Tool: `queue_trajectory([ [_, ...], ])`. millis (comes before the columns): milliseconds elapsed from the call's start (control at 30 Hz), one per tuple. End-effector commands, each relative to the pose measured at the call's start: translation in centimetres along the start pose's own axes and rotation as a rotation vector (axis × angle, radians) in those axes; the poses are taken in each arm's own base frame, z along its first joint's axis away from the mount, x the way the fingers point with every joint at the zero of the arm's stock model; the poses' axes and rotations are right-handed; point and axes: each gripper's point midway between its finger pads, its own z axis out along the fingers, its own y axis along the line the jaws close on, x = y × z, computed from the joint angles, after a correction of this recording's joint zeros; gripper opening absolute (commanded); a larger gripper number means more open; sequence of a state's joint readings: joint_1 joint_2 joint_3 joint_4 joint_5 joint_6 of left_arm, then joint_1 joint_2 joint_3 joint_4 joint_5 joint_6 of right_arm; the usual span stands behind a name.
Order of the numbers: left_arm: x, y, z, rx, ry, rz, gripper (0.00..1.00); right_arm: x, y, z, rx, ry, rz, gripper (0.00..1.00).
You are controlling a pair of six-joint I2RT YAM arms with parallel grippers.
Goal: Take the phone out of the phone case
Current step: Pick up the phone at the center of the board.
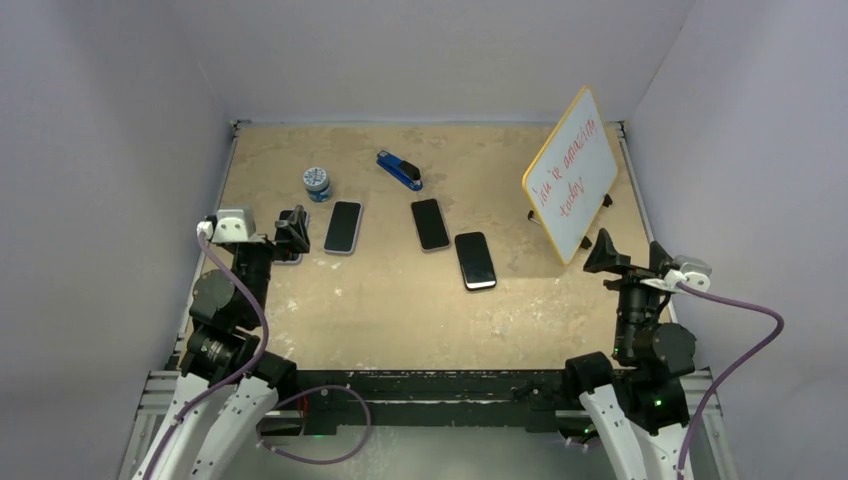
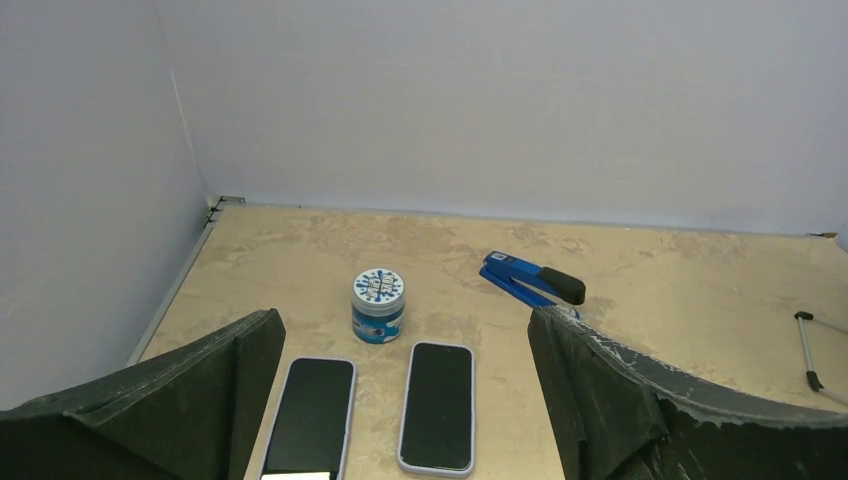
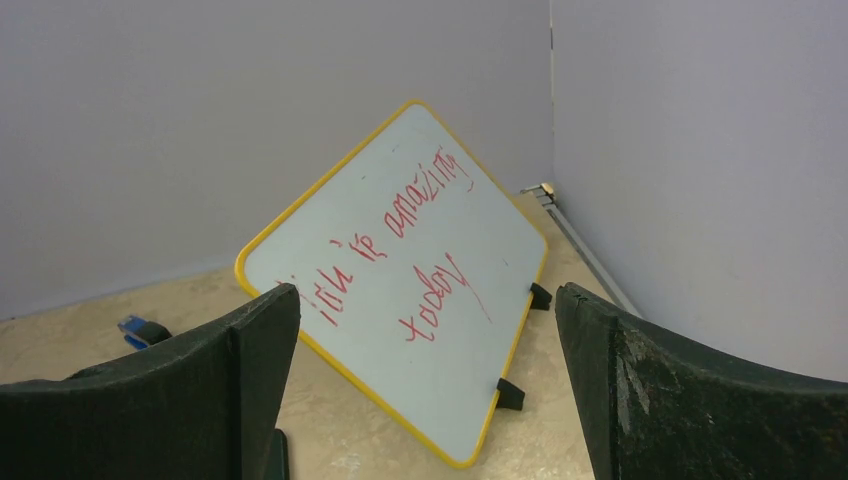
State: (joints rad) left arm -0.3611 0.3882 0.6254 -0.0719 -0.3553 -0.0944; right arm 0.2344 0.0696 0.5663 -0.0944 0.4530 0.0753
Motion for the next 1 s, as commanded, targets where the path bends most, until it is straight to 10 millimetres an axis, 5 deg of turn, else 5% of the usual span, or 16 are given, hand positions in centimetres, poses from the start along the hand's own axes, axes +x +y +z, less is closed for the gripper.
queue_trajectory([
  [0, -1.1, -0.1, 0.2, 0.0, -0.031, -0.028, 1.0, -2.2, 0.0, -0.2, -0.001, -0.068, 0.02, 0.99],
  [667, 1.8, 1.6, 2.5, -0.081, 0.081, 0.018, 1.0, -2.6, 1.3, -1.2, -0.092, -0.09, 0.088, 0.99],
  [967, 7.8, 3.9, 5.0, -0.193, 0.325, 0.126, 1.0, -2.4, 2.2, -1.6, -0.135, -0.063, 0.133, 0.99],
])
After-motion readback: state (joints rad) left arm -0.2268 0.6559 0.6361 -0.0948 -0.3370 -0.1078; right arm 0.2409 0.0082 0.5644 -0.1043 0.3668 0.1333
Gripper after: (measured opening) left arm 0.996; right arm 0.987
